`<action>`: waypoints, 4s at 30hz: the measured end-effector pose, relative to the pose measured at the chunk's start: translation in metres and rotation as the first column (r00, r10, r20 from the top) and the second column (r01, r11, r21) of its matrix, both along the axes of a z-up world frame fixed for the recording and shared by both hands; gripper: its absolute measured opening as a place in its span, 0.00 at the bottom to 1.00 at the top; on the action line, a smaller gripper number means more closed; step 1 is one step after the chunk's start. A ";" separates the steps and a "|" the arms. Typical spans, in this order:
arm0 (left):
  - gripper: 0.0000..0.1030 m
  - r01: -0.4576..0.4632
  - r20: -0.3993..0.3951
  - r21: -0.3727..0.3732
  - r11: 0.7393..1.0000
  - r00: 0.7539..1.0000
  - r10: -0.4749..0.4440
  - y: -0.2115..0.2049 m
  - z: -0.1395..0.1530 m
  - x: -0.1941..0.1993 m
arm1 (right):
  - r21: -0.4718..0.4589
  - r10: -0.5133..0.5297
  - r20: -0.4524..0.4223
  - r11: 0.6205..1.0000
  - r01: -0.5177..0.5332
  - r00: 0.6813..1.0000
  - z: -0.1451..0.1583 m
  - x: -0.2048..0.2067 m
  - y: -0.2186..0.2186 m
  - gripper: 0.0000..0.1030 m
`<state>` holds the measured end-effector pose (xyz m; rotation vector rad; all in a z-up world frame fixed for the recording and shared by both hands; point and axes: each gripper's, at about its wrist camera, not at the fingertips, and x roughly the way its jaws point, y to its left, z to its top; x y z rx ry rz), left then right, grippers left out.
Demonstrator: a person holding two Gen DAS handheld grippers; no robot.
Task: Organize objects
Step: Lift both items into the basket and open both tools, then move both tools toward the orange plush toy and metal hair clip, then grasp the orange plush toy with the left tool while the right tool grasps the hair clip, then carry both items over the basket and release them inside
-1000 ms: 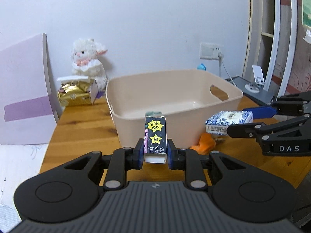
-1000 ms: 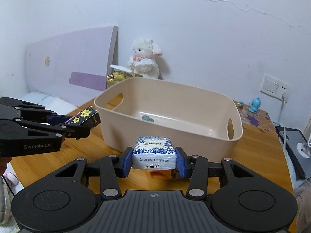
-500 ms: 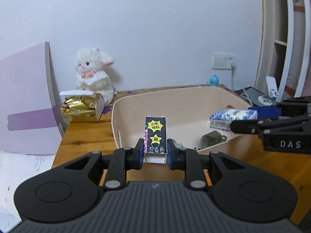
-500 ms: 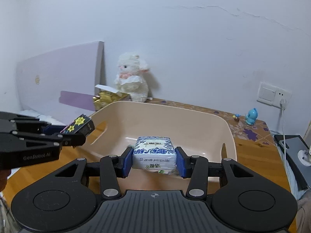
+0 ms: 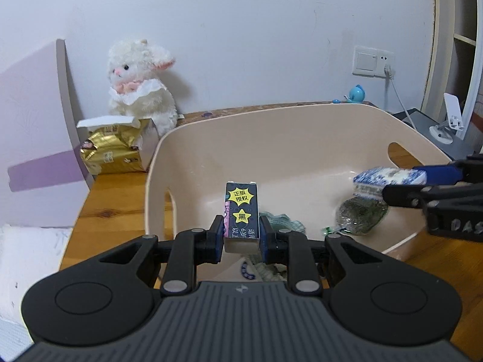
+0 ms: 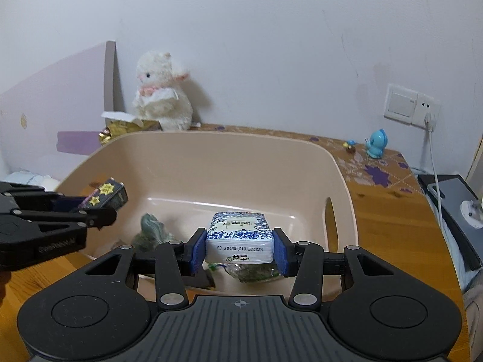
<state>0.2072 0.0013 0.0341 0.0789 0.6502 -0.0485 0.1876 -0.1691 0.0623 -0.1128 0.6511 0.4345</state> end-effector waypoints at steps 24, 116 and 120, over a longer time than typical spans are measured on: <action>0.85 0.055 0.054 0.025 0.998 0.997 -0.057 -0.026 0.031 -0.097 | 0.009 -0.032 0.077 0.999 0.031 0.997 0.015 -0.074 -0.057 0.87; 0.08 -0.007 0.117 -0.165 0.986 0.993 0.026 -0.030 0.000 -0.126 | 0.155 -0.093 0.115 0.985 0.075 0.989 0.002 -0.113 -0.067 0.53; 0.08 -0.009 0.161 -0.151 0.989 0.986 0.034 -0.028 0.017 -0.124 | 0.152 -0.074 0.157 0.987 0.050 0.985 0.020 -0.109 -0.061 0.53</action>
